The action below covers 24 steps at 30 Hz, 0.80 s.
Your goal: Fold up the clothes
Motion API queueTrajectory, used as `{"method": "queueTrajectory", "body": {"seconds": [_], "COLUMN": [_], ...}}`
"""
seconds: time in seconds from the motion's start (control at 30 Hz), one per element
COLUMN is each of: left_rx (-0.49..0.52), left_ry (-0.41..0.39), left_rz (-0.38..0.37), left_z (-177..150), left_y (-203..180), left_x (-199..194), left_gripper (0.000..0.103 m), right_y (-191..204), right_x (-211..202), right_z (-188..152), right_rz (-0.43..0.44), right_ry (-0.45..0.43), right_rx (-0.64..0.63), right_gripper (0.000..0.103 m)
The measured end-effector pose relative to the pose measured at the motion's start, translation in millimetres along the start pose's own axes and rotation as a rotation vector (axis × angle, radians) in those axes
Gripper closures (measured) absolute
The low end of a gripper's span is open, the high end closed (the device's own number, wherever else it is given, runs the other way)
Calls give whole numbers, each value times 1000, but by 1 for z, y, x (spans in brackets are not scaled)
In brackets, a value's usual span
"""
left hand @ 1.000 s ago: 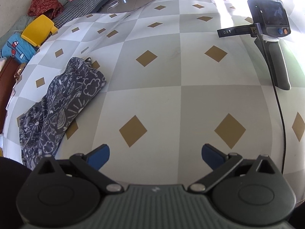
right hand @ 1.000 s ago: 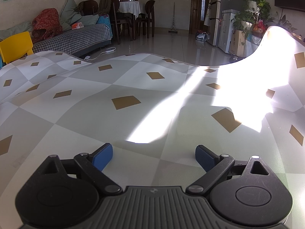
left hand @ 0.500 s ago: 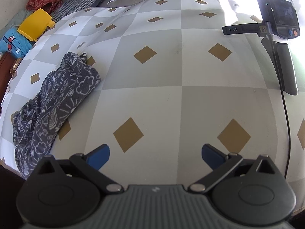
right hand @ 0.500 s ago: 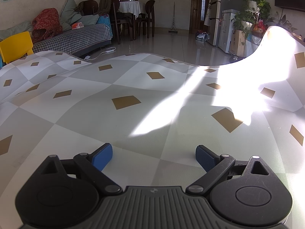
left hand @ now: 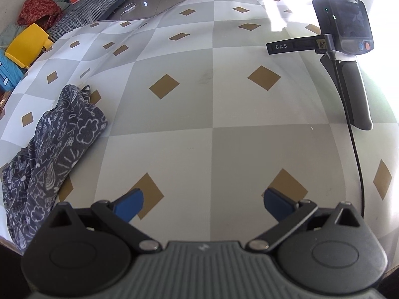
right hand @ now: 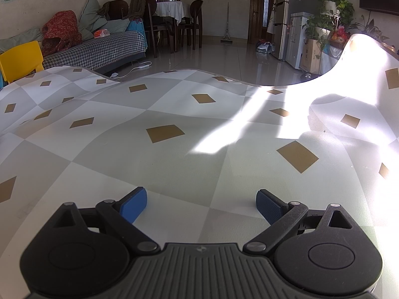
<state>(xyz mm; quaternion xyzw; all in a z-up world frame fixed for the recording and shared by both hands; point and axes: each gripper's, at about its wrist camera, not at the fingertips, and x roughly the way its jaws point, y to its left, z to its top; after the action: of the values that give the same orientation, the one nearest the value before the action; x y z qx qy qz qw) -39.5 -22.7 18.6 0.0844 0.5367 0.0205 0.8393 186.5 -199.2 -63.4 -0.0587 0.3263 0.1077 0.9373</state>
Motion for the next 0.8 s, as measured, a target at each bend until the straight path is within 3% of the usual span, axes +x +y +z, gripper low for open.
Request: {"method": "queueTrajectory", "body": {"seconds": [0.23,0.63,0.8], "left_rx": [40,168,129], "left_ry": [-11,-47,-30], "left_rz": [-4,-53,-93], "left_z": [-4,8,8], "left_y": [13,-1,2], "left_x": [-1,-1,16], "left_gripper": [0,0,0], "right_y": [1,1,1], "right_x": [-1,-2,-2], "right_z": [0,0,0], "right_rz": [0,0,0], "right_ry": [0,0,0], "right_rx": [0,0,0], "right_gripper": [8,8,8]}}
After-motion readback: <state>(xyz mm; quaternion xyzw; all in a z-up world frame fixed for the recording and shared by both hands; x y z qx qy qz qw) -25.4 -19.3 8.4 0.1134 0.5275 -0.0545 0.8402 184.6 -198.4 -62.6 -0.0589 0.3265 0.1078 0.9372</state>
